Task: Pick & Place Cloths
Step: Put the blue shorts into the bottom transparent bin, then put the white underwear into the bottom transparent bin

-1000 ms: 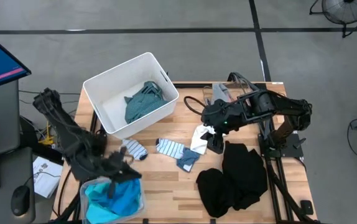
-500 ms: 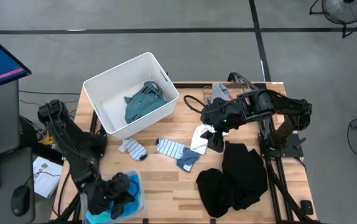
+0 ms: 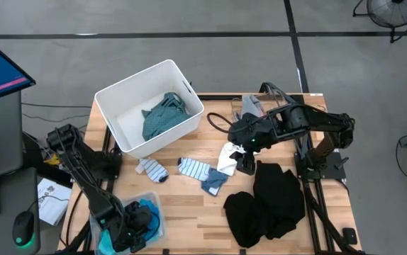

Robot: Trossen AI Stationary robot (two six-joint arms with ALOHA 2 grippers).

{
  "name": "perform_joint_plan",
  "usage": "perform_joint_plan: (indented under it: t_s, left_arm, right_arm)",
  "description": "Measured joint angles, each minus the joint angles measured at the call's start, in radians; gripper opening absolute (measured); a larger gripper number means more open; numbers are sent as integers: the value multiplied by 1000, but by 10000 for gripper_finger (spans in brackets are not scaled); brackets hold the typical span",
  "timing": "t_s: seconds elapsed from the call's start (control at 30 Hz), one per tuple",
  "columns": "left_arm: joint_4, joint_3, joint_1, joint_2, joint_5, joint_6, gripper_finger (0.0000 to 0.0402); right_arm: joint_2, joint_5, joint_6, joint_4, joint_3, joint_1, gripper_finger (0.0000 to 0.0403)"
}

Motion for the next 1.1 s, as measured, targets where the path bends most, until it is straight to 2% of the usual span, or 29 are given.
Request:
perform_joint_plan:
  t_s: [0.13,0.27,0.4,0.57,0.7,0.77,0.83,0.93,1.0,1.1]
  left_arm:
    - [-5,-3,0,-24,3,2,0]
    - [-40,-12,0,-102,42,-1,0]
    - [-26,-9,0,-244,10,-19,0]
    - [-16,-9,-1,-429,-85,24,8]
    - [-10,-9,-1,-569,-87,94,34]
    - [2,-9,-1,-632,-139,149,52]
    - [50,-9,-1,-691,-246,252,72]
    - [198,-8,-1,-759,-469,528,102]
    - [357,-8,0,-786,-611,777,121]
    - [691,-7,0,-805,-684,1154,148]
  right_arm:
    - [0,0,-5,-2,0,0,249]
    - [0,0,-10,9,0,0,249]
    - [0,0,-10,22,0,0,249]
    - [0,0,-10,25,0,-3,249]
    - [0,0,-9,30,0,-3,249]
    - [0,0,16,24,0,-3,249]
    - [3,3,73,14,0,1,249]
    - [31,79,132,-10,0,28,249]
    - [64,180,180,-57,0,50,249]
    - [104,251,306,-82,-31,57,249]
